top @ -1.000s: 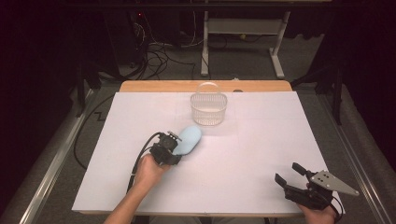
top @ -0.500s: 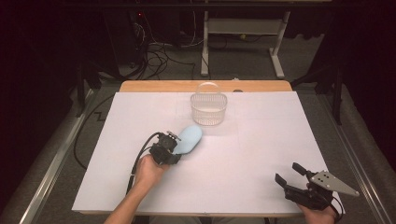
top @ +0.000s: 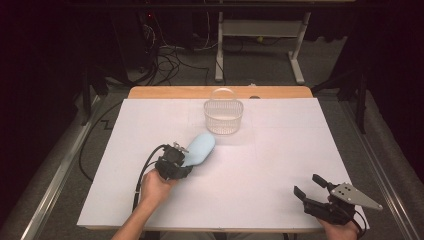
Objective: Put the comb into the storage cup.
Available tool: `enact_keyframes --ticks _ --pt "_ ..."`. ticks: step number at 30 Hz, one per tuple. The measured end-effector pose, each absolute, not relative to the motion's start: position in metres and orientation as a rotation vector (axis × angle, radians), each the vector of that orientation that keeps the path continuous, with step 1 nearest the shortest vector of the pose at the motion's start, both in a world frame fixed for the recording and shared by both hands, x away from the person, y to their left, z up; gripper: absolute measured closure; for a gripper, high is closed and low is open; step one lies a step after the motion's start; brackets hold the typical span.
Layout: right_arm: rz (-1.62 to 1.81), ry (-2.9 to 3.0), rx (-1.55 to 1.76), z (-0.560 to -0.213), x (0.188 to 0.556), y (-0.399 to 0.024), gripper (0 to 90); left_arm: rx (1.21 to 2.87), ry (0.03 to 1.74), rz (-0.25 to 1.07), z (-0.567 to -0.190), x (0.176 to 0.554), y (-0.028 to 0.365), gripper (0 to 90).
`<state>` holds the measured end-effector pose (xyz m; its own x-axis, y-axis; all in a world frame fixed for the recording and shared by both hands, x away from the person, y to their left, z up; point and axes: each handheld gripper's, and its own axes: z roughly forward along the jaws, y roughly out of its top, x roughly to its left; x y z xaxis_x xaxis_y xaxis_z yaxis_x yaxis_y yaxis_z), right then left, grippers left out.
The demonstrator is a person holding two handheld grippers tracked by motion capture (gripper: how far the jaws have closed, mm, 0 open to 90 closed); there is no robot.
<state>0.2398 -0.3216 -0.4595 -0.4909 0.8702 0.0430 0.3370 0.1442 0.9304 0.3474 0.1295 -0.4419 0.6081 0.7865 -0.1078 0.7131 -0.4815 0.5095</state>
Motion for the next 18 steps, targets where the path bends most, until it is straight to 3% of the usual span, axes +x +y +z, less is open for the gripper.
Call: enact_keyframes --ticks 18 --pt "1.312 1.911 1.144 -0.459 0.240 -0.318 21.6 2.185 1.102 0.226 -0.434 0.310 0.157 67.5"
